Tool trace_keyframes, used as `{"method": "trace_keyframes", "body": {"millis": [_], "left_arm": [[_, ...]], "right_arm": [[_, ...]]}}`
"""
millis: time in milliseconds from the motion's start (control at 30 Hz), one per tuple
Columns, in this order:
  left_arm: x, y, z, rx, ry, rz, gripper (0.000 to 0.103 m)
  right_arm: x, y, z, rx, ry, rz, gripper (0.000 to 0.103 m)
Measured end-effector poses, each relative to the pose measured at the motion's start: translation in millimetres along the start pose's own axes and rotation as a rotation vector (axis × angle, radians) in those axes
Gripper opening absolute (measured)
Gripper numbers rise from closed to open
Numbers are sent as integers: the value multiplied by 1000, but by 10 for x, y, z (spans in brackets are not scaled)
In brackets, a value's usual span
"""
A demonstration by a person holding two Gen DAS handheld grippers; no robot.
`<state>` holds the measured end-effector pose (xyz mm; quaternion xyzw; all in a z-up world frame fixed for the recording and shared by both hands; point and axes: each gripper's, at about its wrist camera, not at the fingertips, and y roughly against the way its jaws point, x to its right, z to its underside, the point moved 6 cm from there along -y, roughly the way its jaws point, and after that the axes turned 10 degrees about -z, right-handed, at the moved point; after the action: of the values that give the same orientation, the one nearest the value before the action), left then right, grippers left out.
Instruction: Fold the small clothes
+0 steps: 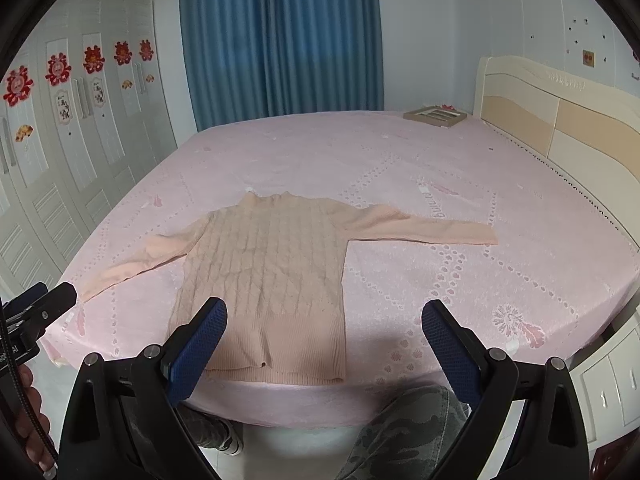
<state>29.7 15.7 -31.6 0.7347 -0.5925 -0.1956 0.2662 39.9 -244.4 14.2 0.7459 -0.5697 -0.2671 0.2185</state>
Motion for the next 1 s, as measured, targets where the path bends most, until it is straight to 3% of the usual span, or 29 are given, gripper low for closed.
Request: {"method": "trace_keyframes", "body": {"millis": [1000], "left_arm": [[57, 24, -30, 9, -19, 4, 101]], "right_arm": [[-21, 88, -84, 19, 6, -10, 97]]}}
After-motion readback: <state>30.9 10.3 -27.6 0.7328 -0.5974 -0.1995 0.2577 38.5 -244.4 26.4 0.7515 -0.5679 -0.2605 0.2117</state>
